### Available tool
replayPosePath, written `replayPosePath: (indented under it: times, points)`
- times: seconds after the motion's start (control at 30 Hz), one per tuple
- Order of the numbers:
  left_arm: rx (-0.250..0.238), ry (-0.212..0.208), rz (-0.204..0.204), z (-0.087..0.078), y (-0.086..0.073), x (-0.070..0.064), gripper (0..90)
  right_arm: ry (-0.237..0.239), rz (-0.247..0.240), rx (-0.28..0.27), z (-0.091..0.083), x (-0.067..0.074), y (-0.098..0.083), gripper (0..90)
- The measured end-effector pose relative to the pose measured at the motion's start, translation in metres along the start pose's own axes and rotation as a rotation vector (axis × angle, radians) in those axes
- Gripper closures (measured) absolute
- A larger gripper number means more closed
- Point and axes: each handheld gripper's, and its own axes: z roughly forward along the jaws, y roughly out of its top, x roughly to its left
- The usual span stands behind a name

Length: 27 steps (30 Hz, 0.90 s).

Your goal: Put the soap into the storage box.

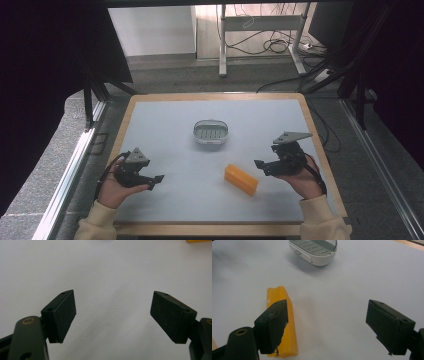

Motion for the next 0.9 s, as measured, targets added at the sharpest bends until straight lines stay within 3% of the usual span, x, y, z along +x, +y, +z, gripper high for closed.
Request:
replayPosePath:
  times: [0.57, 0.9]
  points:
    - [0.004, 0.0, 0.004, 0.0, 0.001, -0.001, 20.5, 0.06, -0.056, 0.043, 0.016, 0.015, 0.011, 23.7]
    - [0.004, -0.007, 0.009, 0.0, 0.001, -0.003, 20.4, 0.072, -0.061, 0.115, 0.03, 0.024, 0.017, 25.5]
